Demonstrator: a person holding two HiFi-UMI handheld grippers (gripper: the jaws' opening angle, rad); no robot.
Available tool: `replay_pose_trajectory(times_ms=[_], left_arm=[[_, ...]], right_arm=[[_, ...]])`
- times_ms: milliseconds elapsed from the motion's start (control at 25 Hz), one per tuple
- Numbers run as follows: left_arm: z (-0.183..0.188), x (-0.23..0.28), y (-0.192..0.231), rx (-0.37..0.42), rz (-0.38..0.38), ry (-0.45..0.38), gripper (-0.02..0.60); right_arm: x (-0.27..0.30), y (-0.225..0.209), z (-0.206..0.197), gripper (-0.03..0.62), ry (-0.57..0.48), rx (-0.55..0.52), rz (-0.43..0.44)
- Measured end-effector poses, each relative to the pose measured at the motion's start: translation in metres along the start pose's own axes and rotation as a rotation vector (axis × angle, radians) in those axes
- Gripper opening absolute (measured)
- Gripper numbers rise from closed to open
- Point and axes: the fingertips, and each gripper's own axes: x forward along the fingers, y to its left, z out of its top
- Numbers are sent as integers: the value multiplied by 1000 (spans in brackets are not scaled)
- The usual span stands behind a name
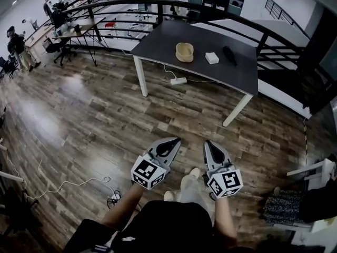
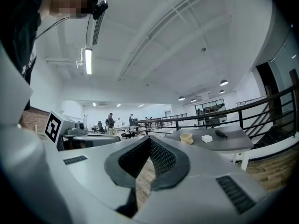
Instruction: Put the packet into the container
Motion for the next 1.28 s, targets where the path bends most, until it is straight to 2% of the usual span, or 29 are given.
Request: replay_pose_trajectory(times_ms=[400,640,1040,1280], left_arm=[[-8,48,28,-14,-8,26,5],[-3,104,54,19,-8,35,5],[20,208,87,30,7,30,5],[24,261,107,34,42,34,5]], right_arm=[[44,-41,-1,2,14,9,0],[78,-97,9,2,-15,11,0],[129,-198,35,2,-22,34,-3],[159,-251,48,2,-28,18,36]])
